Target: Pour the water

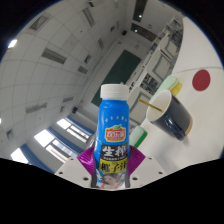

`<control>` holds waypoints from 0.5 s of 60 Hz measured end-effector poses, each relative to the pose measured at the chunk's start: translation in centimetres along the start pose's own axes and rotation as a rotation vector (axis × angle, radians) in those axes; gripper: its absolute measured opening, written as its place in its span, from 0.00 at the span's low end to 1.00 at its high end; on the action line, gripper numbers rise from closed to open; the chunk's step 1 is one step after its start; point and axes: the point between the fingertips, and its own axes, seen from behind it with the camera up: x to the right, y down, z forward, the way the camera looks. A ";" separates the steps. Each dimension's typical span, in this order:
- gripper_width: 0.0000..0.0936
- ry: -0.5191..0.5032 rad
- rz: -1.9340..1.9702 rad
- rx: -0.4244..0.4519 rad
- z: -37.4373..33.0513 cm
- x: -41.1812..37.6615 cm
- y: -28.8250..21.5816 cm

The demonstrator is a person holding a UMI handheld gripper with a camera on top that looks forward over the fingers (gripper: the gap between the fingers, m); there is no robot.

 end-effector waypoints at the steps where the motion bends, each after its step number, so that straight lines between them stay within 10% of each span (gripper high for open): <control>1: 0.40 -0.016 0.052 0.003 0.0 -0.4 -0.3; 30: 0.43 -0.151 0.890 0.055 0.7 -5.1 -3.6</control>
